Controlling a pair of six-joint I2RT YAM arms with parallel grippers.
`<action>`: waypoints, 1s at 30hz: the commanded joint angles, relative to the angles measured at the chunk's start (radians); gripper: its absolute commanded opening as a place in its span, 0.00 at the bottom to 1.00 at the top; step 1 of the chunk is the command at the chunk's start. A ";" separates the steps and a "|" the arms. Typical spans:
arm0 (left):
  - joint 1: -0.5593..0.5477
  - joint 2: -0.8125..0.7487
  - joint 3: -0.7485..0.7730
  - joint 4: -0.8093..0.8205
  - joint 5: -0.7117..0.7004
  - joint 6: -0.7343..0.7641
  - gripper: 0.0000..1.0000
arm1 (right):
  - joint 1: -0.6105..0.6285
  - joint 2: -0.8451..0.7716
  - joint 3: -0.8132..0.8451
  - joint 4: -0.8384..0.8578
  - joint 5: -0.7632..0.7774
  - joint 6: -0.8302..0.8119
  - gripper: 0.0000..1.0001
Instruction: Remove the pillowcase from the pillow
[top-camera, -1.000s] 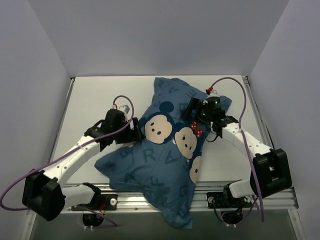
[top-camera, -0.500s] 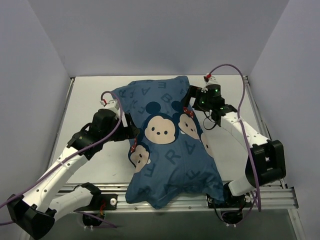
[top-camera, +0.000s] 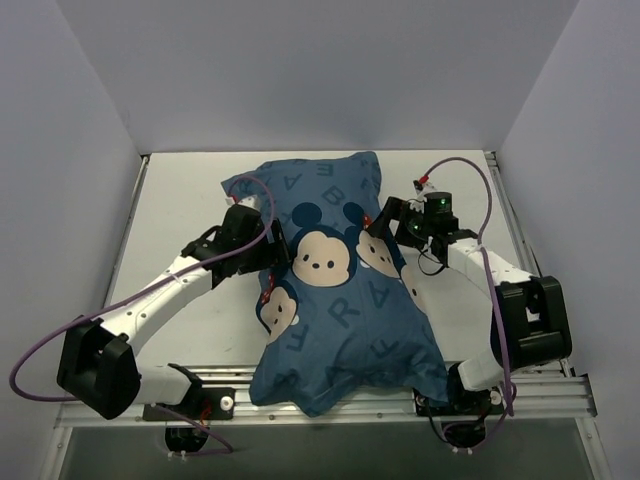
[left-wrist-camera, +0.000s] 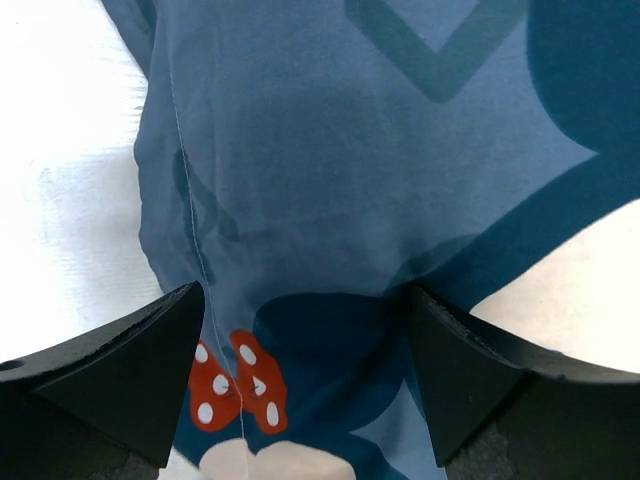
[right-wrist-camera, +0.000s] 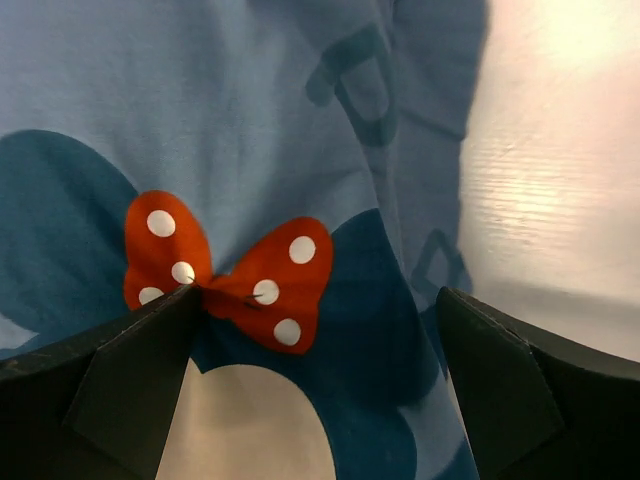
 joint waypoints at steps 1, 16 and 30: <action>0.014 0.028 -0.035 0.099 -0.028 -0.039 0.89 | 0.001 0.074 -0.035 0.148 -0.130 0.027 1.00; 0.005 0.275 -0.127 0.330 0.117 -0.126 0.88 | 0.094 0.018 0.138 0.094 -0.190 -0.083 0.00; -0.104 0.423 0.200 0.462 0.146 -0.233 0.89 | 0.337 -0.031 0.609 -0.298 0.092 -0.241 0.00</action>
